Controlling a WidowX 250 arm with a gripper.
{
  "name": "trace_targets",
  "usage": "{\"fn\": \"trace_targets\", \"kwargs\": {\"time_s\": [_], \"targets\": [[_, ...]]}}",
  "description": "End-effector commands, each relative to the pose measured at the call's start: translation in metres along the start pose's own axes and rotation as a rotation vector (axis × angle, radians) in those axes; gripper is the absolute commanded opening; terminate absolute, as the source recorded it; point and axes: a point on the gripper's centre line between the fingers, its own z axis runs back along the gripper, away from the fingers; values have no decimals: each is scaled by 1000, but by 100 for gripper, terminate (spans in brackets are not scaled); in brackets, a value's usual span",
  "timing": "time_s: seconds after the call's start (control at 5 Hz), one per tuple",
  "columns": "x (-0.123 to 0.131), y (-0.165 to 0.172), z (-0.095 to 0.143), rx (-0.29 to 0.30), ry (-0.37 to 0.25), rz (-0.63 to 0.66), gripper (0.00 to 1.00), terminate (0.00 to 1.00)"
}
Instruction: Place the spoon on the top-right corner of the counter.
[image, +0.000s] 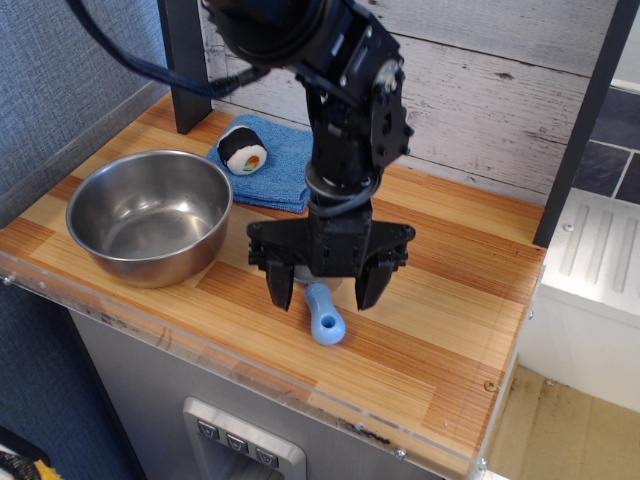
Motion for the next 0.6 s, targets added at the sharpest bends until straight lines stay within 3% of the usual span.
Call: {"fn": "trace_targets", "kwargs": {"time_s": [0.0, 0.4], "targets": [[6, -6, -12, 44, -37, 39, 0, 0], [4, -8, -9, 42, -16, 30, 0, 0]]}}
